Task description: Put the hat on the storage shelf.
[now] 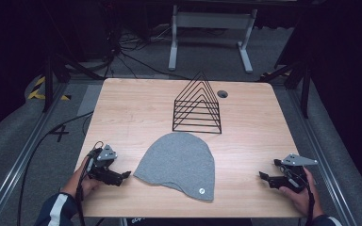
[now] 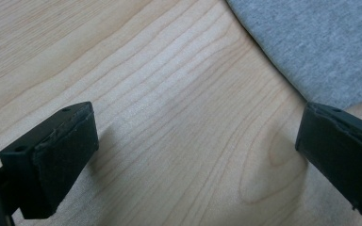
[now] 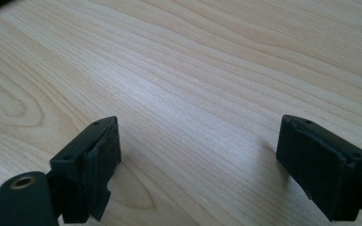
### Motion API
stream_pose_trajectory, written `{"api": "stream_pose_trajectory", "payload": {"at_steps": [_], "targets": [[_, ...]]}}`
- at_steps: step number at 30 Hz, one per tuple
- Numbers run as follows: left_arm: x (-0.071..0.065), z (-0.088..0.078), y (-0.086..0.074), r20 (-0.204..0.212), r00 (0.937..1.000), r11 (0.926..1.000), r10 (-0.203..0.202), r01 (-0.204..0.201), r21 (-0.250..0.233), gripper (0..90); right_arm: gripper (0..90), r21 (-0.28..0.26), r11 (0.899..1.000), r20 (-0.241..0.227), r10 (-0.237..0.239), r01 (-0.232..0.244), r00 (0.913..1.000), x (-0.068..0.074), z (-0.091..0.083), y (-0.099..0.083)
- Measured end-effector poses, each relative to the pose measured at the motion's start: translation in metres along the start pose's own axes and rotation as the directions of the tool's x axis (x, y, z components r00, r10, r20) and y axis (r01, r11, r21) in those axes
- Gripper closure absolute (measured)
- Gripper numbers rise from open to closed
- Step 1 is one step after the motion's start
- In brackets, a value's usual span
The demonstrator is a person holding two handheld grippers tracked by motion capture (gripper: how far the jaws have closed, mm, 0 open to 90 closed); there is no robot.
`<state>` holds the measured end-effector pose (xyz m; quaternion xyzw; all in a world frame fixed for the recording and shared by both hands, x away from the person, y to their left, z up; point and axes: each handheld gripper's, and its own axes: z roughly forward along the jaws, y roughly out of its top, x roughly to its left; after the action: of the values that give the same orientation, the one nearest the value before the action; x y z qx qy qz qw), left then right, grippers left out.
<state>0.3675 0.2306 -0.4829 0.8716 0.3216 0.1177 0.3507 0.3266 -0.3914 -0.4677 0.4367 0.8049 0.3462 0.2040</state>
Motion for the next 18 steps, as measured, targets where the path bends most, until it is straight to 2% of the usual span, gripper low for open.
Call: {"api": "stream_pose_trajectory", "payload": {"at_steps": [1, 7, 9, 10, 12, 14, 15, 18], "targets": [[0.000, -0.002, -0.001, 0.013, 0.9996, 0.9997, 0.025, -0.025, 0.005, 0.3, 14.3, 0.001, 1.000, 0.002, 0.000, 0.000, 1.0000, 0.000, 0.000, 0.000], [-0.002, -0.002, -0.001, 0.017, 0.9995, 0.9996, 0.028, -0.028, 0.006, 0.9, 14.6, 0.022, 1.000, 0.005, -0.008, 0.008, 1.0000, 0.001, 0.001, 0.003], [-0.001, -0.004, 0.000, 0.044, 0.9972, 0.9982, 0.060, -0.060, 0.002, 5.1, 16.4, 0.052, 0.999, 0.007, -0.006, 0.006, 1.0000, 0.002, 0.001, 0.008], [0.000, -0.003, 0.000, 0.050, 0.9956, 0.9969, 0.079, -0.078, -0.008, 7.9, 20.4, 0.062, 0.998, 0.002, -0.014, 0.013, 0.9999, 0.003, 0.001, 0.009], [0.001, -0.003, 0.003, 0.057, 0.9955, 0.9971, 0.076, -0.076, 0.000, 9.0, 27.9, 0.055, 0.998, -0.035, -0.032, 0.034, 0.9989, 0.005, 0.001, 0.011], [0.000, -0.002, 0.006, 0.067, 0.9947, 0.9969, 0.078, -0.078, -0.011, 19.0, 30.1, 0.043, 0.998, -0.061, -0.045, 0.048, 0.9971, 0.009, 0.002, 0.015], [0.000, -0.002, 0.008, 0.072, 0.9935, 0.9961, 0.088, -0.088, 0.002, 20.2, 33.4, 0.030, 0.998, -0.076, -0.051, 0.054, 0.9958, 0.011, 0.002, 0.018], [-0.001, -0.002, 0.015, 0.049, 0.9940, 0.9952, 0.098, -0.097, -0.013, 28.0, 45.2, -0.008, 0.995, -0.130, -0.098, 0.098, 0.9867, 0.025, 0.002, 0.033]]}}
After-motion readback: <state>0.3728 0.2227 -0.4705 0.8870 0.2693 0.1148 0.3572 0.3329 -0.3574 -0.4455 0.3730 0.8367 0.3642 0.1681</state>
